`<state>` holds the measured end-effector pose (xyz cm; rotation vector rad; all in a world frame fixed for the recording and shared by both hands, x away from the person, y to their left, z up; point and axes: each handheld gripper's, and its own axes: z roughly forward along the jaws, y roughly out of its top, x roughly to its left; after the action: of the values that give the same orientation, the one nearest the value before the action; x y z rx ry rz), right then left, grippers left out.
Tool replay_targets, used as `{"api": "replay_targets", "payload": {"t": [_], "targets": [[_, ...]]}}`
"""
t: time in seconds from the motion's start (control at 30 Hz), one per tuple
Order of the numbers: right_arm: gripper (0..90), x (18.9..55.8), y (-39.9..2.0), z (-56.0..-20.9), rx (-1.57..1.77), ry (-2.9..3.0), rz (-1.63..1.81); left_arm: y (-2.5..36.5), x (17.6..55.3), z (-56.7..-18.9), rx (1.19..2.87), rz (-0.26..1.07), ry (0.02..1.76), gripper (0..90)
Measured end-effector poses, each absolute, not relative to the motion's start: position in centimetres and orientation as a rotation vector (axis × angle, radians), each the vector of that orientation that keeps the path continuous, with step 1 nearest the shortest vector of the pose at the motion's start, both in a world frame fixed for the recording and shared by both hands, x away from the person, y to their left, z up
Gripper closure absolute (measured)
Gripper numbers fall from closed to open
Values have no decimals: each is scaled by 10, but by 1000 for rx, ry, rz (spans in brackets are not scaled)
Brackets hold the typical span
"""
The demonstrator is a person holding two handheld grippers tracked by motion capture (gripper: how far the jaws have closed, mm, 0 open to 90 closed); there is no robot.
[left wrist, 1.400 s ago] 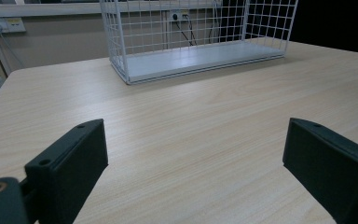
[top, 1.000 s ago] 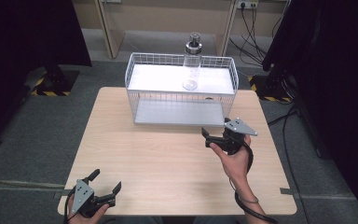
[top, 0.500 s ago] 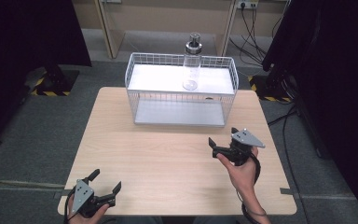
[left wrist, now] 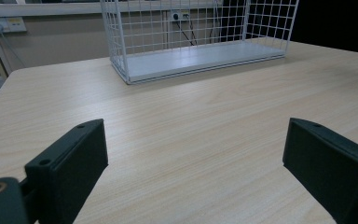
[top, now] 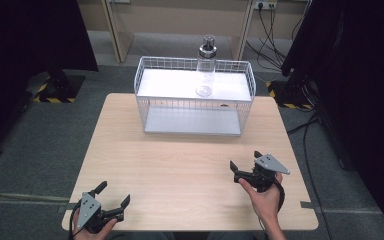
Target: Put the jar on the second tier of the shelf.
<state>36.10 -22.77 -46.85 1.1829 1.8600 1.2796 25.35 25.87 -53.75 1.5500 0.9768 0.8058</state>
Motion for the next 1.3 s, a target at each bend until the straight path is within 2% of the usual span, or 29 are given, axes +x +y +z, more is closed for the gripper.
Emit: {"api": "replay_targets", "payload": {"t": [0.47, 1.3], "targets": [[22, 346, -244, -503, 1260, 1867, 1239, 258, 253, -538, 1549, 807, 977, 59], [23, 338, -254, -524, 1298, 1824, 1238, 258, 253, -538, 1547, 809, 978, 59]]}}
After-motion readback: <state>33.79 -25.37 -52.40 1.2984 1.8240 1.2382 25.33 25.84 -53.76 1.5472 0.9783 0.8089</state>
